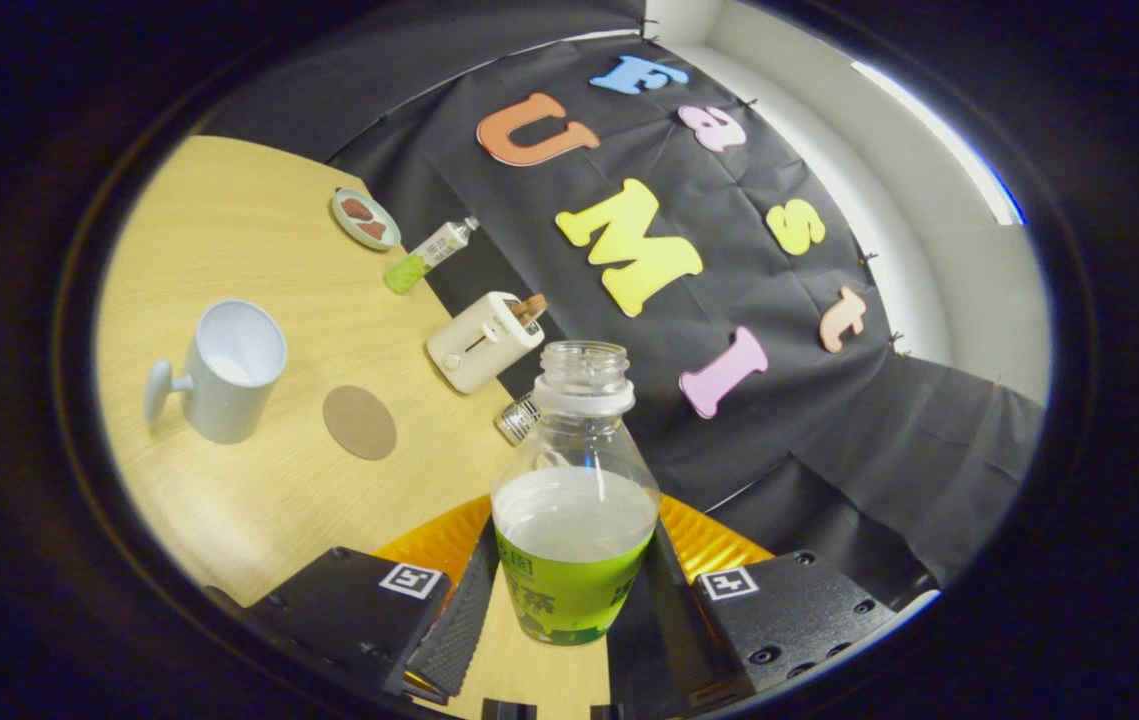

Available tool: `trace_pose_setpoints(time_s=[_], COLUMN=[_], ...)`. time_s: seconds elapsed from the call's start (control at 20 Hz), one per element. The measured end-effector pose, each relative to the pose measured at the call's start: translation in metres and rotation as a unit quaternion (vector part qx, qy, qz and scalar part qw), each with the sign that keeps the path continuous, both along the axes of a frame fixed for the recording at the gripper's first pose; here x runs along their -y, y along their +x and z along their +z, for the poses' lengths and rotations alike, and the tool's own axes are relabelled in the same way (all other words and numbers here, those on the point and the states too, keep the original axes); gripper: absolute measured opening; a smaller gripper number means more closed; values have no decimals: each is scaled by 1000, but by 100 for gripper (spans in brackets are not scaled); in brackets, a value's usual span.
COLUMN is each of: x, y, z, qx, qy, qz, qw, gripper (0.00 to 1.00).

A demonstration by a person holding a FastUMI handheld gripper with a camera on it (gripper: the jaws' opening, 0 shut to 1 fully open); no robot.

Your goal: Take the bottle from table, then pour the juice into the cup, finally place the bottle on the coaster

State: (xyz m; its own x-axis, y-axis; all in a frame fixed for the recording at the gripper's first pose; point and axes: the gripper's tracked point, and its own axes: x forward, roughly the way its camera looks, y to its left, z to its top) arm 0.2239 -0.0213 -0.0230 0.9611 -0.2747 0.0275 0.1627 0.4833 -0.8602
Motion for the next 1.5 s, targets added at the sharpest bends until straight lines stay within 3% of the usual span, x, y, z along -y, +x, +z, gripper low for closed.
trace_pose_setpoints(time_s=[0.4,0.55,0.85,1.5], x=[-20,-37,-54,-92], y=[11,17,15,16], z=[13,18,30,27], qx=[13,29,56,72], qy=[-116,-164,-270,-381], qz=[-20,-5,-8,-7], qw=[993,986,961,922], gripper=[79,79,79,79])
